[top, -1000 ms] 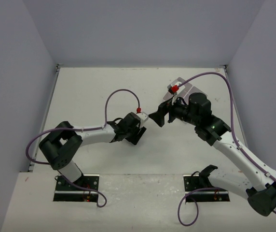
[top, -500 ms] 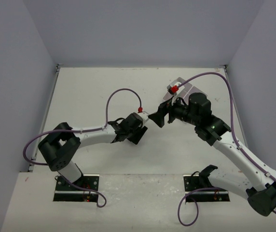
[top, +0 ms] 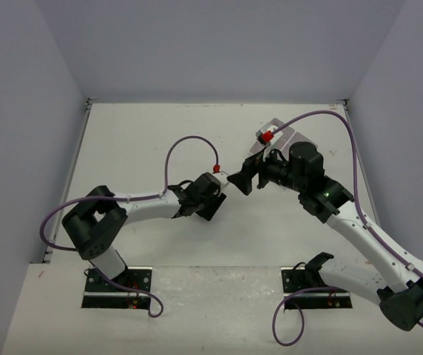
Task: Sort the stationery into containers
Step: Pick up the stationery from the center of the board.
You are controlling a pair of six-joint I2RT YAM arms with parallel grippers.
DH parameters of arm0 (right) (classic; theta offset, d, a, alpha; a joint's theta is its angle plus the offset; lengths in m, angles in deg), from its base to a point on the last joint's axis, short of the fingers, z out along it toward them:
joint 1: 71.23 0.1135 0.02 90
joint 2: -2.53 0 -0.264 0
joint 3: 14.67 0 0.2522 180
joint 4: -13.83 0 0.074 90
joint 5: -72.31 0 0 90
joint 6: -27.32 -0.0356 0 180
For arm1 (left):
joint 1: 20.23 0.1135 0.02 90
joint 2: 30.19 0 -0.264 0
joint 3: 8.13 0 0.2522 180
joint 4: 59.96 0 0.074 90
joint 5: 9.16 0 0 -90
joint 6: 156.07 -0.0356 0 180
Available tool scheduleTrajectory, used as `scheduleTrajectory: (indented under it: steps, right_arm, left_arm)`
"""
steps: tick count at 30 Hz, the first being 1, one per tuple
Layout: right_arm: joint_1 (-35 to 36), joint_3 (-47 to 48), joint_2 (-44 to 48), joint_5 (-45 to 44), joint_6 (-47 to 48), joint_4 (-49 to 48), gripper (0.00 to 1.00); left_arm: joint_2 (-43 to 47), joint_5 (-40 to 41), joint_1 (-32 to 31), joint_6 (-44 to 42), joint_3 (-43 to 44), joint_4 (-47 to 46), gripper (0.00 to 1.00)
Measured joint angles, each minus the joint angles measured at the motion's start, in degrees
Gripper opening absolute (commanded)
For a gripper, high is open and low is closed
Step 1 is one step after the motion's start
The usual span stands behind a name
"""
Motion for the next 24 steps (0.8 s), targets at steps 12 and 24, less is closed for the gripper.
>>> scheduleTrajectory:
  steps: [12, 24]
  right_arm:
    - [0.0, 0.0, 0.0, 0.0, 0.0, 0.0, 0.89]
    - [-3.3, -0.2, 0.1, -1.5, -2.3, -0.2, 0.89]
  left_arm:
    - [-0.7, -1.8, -0.7, 0.0, 0.3, 0.0, 0.36]
    - [-2.4, -2.6, -2.6, 1.1, 0.4, -1.9, 0.45]
